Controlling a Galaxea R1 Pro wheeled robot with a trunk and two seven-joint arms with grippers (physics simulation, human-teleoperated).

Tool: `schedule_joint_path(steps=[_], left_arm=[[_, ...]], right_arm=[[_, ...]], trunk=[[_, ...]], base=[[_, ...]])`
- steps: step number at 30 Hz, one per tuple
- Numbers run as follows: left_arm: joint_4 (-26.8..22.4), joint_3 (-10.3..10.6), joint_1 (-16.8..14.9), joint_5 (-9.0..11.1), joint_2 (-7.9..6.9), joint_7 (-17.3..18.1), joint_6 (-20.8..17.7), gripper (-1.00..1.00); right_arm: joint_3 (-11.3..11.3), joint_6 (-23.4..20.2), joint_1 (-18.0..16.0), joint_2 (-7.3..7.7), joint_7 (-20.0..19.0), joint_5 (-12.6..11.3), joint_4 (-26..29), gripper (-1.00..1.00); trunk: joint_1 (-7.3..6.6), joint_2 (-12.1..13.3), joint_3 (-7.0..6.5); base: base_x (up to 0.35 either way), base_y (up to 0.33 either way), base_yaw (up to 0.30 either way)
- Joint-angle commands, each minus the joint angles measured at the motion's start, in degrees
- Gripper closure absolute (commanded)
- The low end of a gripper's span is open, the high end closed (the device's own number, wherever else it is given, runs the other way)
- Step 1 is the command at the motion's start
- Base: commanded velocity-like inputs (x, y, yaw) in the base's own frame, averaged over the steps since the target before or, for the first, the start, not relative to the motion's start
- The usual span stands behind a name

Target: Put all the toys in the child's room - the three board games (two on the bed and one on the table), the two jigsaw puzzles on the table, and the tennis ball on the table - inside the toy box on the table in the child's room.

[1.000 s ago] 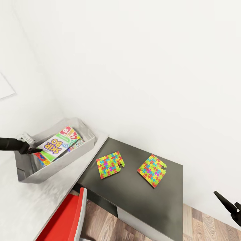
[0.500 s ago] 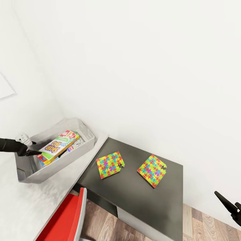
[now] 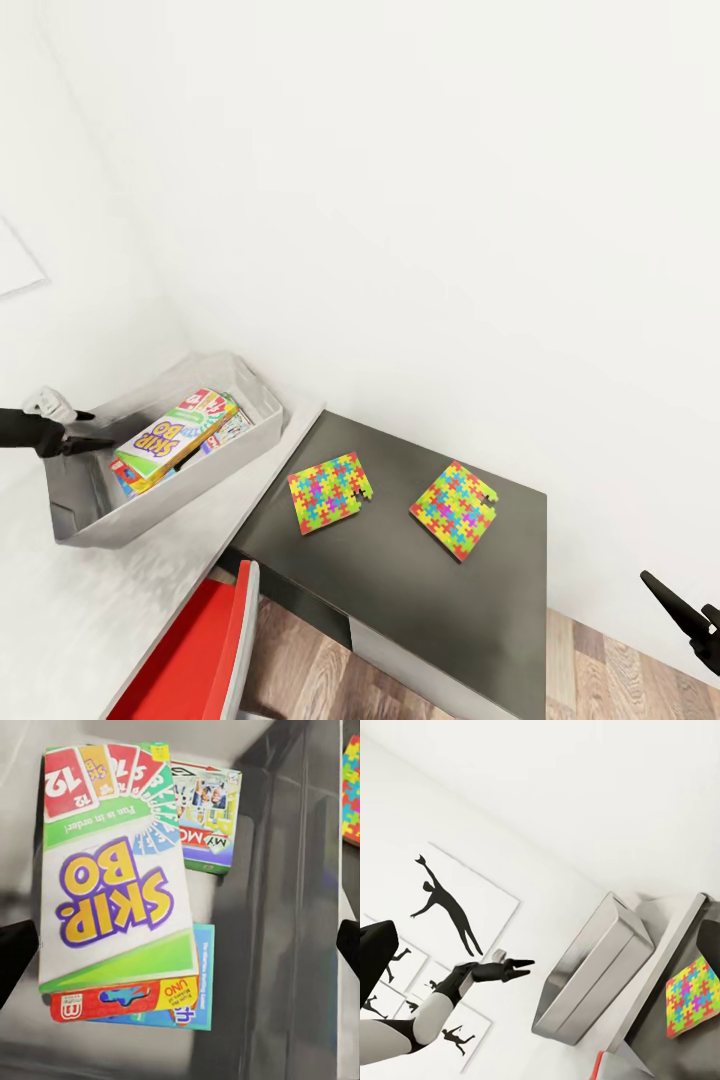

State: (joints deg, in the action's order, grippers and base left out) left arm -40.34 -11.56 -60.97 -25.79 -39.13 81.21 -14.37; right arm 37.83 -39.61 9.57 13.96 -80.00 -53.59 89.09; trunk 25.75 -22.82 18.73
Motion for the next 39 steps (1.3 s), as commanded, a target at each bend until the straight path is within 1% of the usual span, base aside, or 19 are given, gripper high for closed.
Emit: schedule_joint_path(steps=[1, 8, 9, 11, 17, 26, 31, 39], left_arm=[[-0.13, -0.50, -0.05, -0.44, 0.04, 0.56, -0.61, -1.00], [-0.36, -1.33, -0.03, -0.54, 0.03, 3.25, -0.72, -1.00], [-0.39, -1.44, -0.03, -0.55, 0.03, 4.43, -0.76, -1.00], [-0.44, -1.50, -0.03, -0.56, 0.03, 5.53, -0.83, -1.00], [-0.55, -1.62, -0.03, -0.58, 0.01, 7.58, -1.60, -1.00], [-0.64, -1.77, -0.03, -0.56, -0.05, 8.55, -2.29, -1.00], [-1.29, -1.86, -0.03, -0.58, -0.06, 8.79, -2.90, -1.00], [-3.68, -1.88, -0.03, -0.57, -0.06, 8.79, -5.61, -1.00]], right_arm=[[-0.01, -0.55, 0.01, 0.02, 0.02, -0.29, 0.03, -1.00], [0.01, -0.55, 0.01, 0.01, -0.39, -0.29, 0.03, -1.00], [0.02, -0.54, 0.01, 0.01, -0.85, -0.29, 0.03, -1.00], [0.03, -0.51, 0.01, 0.01, -1.38, -0.27, 0.03, -1.00], [0.04, -0.48, 0.01, 0.01, -2.73, -0.22, 0.03, -1.00], [0.18, -0.47, 0.01, 0.01, -3.07, -0.20, 0.03, -1.00], [0.28, -0.47, 0.01, 0.03, -3.12, -0.20, 0.03, -1.00], [0.31, -0.23, 0.02, -0.05, -3.14, -0.20, 0.03, -1.00]], trunk=[[0.03, -0.10, 0.09], [0.03, -0.10, -0.09], [0.03, -0.10, -0.15], [0.03, -0.10, -0.29], [0.03, -0.10, -0.79], [0.03, -0.10, -1.57], [0.03, -0.10, -1.74], [0.03, -0.10, -1.80]], base=[[0.000, 0.000, 0.000], [-0.004, 0.000, 0.000], [-0.052, 0.000, 0.000], [-0.082, -0.004, 0.000], [-0.151, -0.095, 0.000], [-0.139, -0.205, 0.000], [-0.086, -0.229, 0.000], [-0.024, -0.113, 0.000]])
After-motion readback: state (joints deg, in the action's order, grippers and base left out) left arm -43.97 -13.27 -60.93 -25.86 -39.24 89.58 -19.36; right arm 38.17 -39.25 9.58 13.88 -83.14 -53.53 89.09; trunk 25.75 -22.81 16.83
